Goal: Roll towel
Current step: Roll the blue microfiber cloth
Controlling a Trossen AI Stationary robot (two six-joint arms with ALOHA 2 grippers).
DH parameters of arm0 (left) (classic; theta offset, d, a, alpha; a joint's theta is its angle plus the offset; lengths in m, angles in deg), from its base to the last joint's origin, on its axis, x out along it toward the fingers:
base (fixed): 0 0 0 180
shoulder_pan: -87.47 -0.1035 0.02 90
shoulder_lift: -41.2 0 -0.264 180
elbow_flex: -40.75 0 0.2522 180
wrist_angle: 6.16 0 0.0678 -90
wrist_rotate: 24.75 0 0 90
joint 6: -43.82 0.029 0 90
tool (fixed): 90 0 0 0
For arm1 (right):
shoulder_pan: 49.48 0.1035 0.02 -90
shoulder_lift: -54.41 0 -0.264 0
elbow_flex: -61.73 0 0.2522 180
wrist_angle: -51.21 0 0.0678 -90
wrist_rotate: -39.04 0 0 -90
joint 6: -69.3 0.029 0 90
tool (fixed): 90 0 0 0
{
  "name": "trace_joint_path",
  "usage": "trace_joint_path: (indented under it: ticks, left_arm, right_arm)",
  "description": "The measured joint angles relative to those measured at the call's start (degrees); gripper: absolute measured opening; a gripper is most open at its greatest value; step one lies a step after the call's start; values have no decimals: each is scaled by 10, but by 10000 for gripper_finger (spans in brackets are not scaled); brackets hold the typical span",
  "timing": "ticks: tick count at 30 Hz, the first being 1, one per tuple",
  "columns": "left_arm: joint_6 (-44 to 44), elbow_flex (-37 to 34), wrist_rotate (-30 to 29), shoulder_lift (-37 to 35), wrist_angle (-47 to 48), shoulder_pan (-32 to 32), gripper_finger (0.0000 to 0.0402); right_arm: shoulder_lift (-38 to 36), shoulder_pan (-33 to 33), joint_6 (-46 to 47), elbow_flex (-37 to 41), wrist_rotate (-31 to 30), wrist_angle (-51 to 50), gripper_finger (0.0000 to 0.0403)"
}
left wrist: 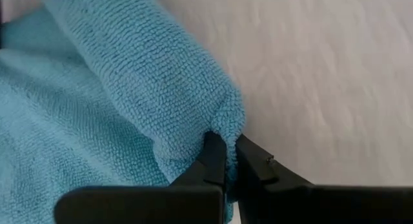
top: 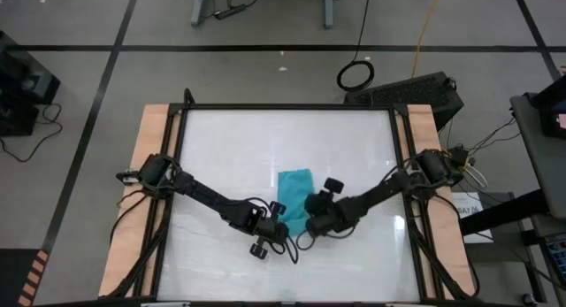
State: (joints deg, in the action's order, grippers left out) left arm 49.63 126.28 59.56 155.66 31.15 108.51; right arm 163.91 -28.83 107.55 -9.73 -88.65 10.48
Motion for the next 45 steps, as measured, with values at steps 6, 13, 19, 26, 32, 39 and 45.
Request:
trace_joint_path:
  ticks: [6,13,19,26,32,39,45]
  left_arm:
    - [-5,0,18,0,0,-8,11]
    - [-5,0,72,0,-3,-29,11]
    - [-3,0,135,0,-7,-53,11]
    - [5,-1,211,1,-22,-75,11]
    - [5,-1,261,2,-18,-92,11]
    - [6,-1,273,2,-17,-99,10]
    - [8,-1,291,2,-14,-109,10]
  right_arm:
    - [-62,-15,-78,4,6,-16,108]
    - [-151,38,-109,2,-8,-41,186]
    - [-131,136,-238,2,-8,82,206]
    - [-40,197,-303,1,-55,169,198]
    - [-1,201,-302,1,-103,180,215]
    - [8,181,-300,1,-77,170,218]
    - [8,177,-270,0,-33,137,204]
